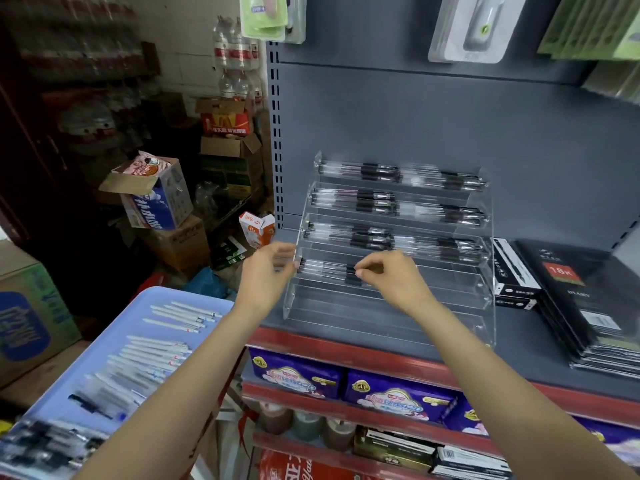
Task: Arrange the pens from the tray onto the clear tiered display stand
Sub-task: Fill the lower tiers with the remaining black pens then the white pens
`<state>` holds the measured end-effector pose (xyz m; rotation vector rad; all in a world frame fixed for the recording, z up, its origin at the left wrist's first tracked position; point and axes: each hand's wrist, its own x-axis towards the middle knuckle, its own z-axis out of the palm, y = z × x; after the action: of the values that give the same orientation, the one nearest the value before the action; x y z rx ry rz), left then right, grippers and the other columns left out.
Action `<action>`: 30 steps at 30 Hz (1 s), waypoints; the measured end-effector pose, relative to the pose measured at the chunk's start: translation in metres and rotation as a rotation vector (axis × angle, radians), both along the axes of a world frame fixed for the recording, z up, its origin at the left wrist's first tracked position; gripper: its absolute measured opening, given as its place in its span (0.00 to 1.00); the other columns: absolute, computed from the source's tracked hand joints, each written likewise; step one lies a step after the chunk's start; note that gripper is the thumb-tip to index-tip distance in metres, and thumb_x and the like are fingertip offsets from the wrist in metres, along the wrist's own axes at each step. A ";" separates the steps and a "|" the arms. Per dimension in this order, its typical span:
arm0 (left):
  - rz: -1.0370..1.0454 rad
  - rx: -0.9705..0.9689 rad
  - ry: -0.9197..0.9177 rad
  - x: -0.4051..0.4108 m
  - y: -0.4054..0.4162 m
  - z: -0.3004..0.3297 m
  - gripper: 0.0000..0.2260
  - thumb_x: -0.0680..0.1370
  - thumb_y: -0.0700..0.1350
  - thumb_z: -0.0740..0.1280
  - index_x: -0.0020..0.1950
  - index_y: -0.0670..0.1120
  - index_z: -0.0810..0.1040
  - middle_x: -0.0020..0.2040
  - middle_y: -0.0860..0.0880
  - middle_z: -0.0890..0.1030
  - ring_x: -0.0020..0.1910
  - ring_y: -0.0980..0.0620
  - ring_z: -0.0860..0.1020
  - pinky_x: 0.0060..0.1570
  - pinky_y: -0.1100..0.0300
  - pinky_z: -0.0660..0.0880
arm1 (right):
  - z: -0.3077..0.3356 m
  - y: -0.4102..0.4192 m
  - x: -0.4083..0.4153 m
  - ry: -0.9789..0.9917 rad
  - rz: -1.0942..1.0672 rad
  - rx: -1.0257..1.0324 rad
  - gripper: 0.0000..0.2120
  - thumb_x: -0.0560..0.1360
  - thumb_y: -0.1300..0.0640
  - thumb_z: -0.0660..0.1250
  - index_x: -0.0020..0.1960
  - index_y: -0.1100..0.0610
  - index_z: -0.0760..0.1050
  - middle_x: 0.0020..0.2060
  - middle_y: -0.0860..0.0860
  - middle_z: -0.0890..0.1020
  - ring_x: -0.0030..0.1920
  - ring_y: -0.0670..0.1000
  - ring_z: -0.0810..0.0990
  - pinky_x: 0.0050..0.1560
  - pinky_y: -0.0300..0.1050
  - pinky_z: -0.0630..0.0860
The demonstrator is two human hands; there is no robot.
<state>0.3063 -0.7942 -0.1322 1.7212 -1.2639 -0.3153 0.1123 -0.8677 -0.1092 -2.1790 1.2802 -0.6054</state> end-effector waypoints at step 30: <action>-0.188 0.677 -0.408 0.260 0.304 -0.185 0.20 0.81 0.43 0.56 0.74 0.46 0.62 0.76 0.49 0.59 0.75 0.51 0.58 0.71 0.60 0.56 | -0.203 0.272 0.281 0.433 0.253 0.320 0.19 0.77 0.57 0.66 0.67 0.57 0.69 0.61 0.59 0.72 0.60 0.60 0.73 0.61 0.55 0.71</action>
<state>0.5666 -0.4900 -0.3174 2.3211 -1.7560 -0.5715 0.3937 -0.5960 -0.3126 -2.2101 1.1772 0.1738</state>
